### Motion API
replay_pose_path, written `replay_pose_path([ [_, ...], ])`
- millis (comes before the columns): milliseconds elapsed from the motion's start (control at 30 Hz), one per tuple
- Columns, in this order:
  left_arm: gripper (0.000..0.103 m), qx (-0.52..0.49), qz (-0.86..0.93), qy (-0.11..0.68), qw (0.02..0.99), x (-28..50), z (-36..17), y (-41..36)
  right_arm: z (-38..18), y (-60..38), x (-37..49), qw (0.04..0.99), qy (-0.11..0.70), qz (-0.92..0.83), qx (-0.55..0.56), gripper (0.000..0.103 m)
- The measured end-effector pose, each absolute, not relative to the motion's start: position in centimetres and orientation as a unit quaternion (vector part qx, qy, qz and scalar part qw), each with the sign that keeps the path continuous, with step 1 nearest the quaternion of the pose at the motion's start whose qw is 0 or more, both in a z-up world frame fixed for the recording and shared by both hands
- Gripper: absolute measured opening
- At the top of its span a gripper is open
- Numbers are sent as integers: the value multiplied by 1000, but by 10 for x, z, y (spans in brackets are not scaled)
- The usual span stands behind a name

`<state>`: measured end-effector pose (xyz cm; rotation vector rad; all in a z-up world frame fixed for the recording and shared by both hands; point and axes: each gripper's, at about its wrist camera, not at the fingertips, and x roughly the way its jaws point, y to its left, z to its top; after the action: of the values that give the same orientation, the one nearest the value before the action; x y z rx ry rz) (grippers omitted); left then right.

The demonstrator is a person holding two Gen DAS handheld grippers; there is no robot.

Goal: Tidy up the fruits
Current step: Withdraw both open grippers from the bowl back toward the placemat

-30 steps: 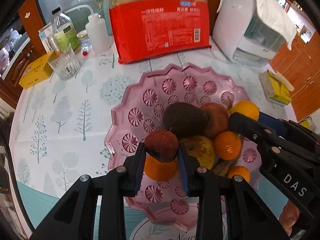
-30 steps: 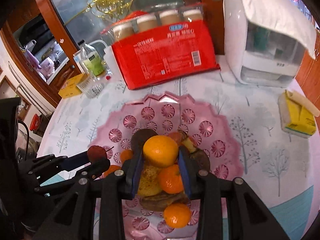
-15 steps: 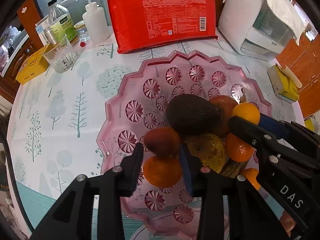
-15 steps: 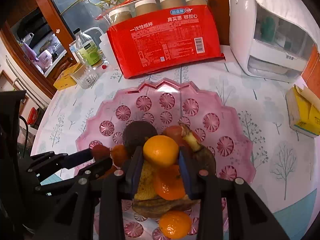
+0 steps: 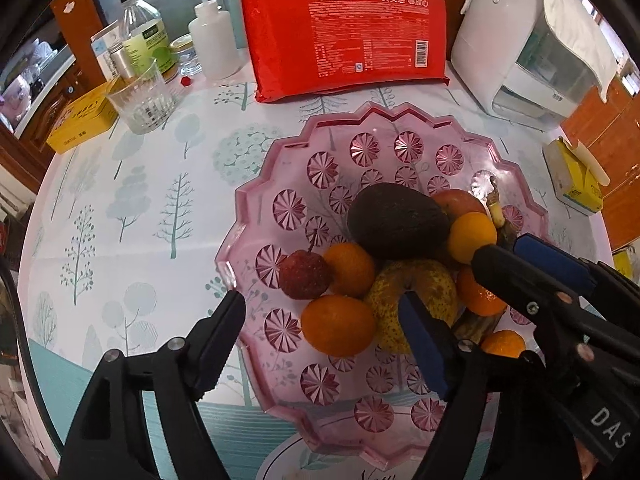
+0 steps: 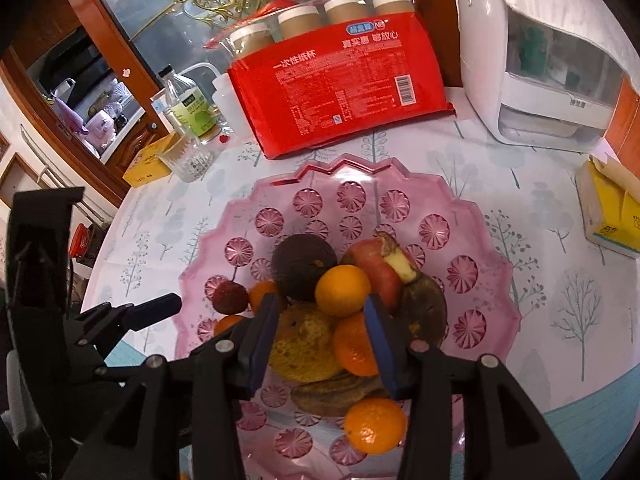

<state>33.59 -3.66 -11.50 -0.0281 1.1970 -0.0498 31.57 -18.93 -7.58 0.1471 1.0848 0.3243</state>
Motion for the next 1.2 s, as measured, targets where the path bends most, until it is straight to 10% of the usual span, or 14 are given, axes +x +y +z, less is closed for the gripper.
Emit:
replay_pose_path([
  [1200,82,-24,-49,503,863,239,-22,-15,4,-198,221,883,445,115,95,45],
])
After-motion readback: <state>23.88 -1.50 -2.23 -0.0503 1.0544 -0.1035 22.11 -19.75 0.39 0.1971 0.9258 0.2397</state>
